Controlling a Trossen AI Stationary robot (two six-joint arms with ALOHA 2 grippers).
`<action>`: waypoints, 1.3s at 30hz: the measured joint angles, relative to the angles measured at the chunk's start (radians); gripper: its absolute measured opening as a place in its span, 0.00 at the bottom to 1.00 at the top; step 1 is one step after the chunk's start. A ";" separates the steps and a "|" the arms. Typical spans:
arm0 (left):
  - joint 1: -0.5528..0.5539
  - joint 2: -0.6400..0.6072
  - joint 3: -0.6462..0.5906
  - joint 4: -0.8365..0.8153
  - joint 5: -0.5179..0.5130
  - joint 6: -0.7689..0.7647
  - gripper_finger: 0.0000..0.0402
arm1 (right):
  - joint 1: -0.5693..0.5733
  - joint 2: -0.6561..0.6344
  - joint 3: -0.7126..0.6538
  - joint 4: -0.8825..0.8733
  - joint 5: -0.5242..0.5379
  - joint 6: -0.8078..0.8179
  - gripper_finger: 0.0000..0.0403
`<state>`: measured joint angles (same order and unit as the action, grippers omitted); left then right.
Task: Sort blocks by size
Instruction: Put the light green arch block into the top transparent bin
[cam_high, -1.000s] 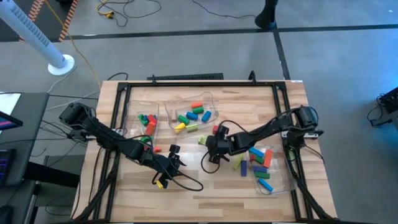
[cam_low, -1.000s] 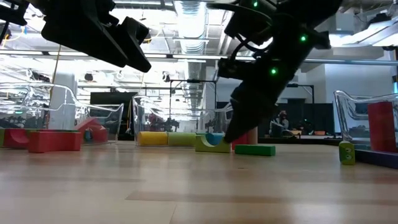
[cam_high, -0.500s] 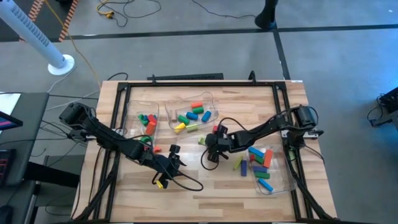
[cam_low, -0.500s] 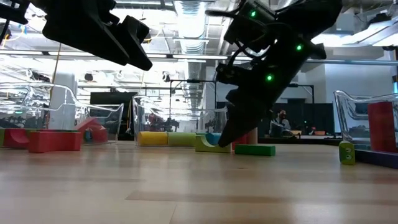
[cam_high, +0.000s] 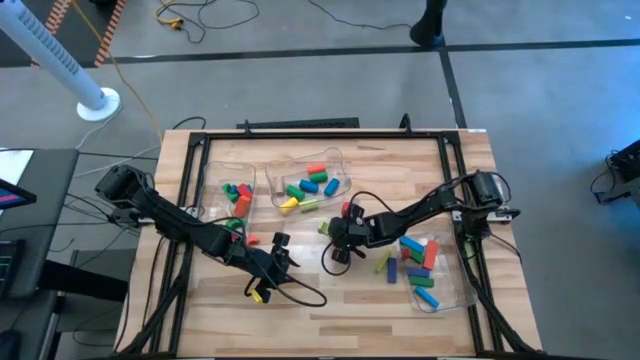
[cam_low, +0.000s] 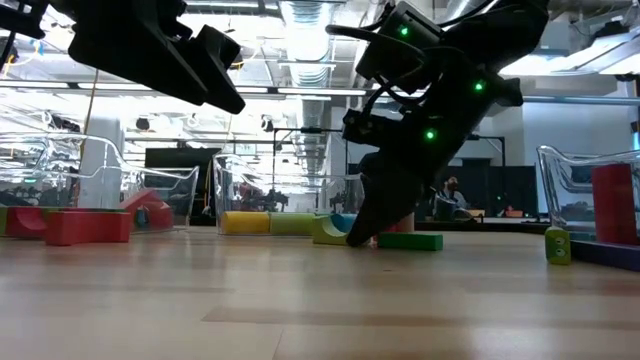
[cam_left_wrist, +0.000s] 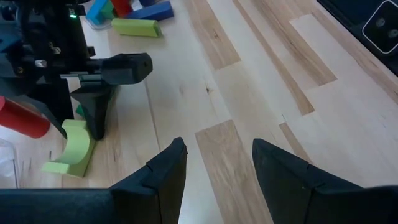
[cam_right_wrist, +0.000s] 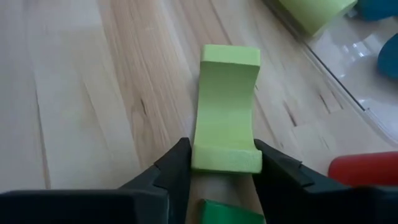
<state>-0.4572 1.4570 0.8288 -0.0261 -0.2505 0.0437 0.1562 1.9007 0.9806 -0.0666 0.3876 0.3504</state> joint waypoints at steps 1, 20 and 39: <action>0.000 0.000 0.000 0.000 0.000 0.000 0.44 | 0.000 0.000 0.000 0.000 0.000 0.000 0.43; 0.000 0.000 0.000 0.023 -0.104 0.047 0.44 | 0.105 -0.095 -0.003 -0.005 0.000 -0.001 0.42; -0.013 0.000 0.000 0.120 -0.285 0.380 0.45 | 0.201 -0.228 -0.001 0.086 -0.154 0.077 0.43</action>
<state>-0.4701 1.4570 0.8288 0.0939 -0.5359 0.4239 0.3573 1.6726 0.9794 0.0190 0.2334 0.4276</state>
